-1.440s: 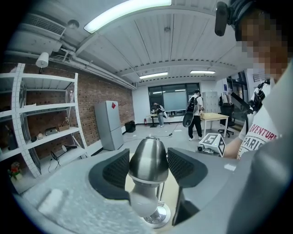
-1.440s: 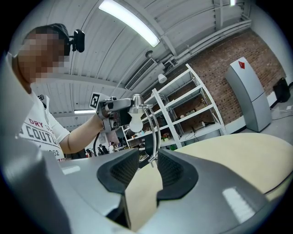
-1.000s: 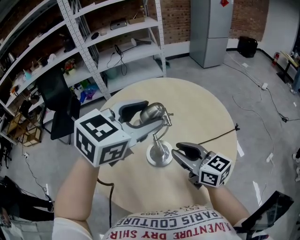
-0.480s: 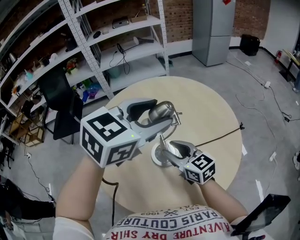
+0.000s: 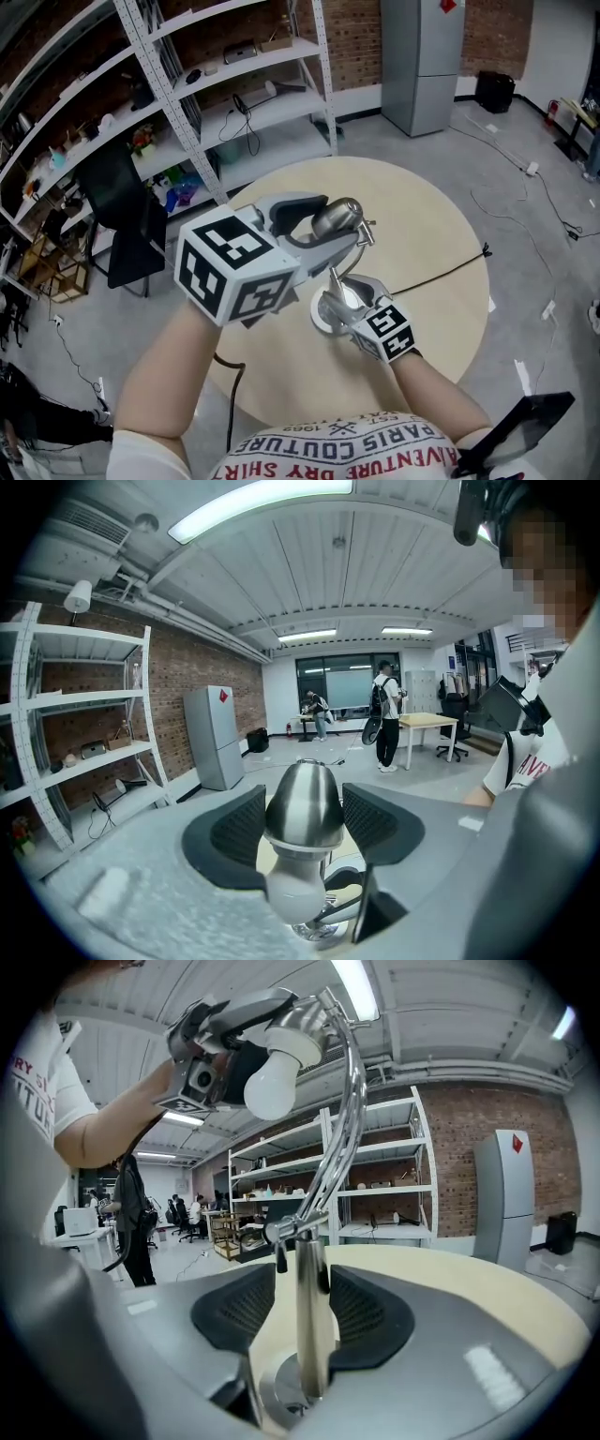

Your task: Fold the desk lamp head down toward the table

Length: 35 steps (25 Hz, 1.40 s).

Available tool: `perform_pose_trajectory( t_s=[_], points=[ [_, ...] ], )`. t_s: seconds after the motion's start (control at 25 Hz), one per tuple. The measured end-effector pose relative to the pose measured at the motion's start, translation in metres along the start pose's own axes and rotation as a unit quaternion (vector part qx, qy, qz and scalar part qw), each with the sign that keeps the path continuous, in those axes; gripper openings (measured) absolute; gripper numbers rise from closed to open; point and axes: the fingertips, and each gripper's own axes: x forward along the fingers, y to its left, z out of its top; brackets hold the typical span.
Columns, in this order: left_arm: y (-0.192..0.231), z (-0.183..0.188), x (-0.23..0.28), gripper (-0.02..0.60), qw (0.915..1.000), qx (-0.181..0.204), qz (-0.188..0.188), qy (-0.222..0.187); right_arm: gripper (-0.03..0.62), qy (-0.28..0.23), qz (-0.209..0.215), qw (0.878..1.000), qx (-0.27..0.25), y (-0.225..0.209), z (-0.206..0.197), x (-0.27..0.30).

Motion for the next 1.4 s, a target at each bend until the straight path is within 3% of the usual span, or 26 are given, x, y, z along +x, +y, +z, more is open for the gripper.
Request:
perform_pose_trajectory(
  t_s=[0.2, 1.4],
  points=[
    [-0.001, -0.001, -0.001, 0.258, 1.0, 0.003, -0.003, 0.004, 0.114, 0.001, -0.039, 0.999, 0.006, -0.008, 0.001, 0.003],
    [0.005, -0.029, -0.04, 0.249, 0.9999, -0.013, 0.007, -0.004, 0.115, -0.019, -0.076, 0.996, 0.035, -0.015, -0.011, -0.002]
  ],
)
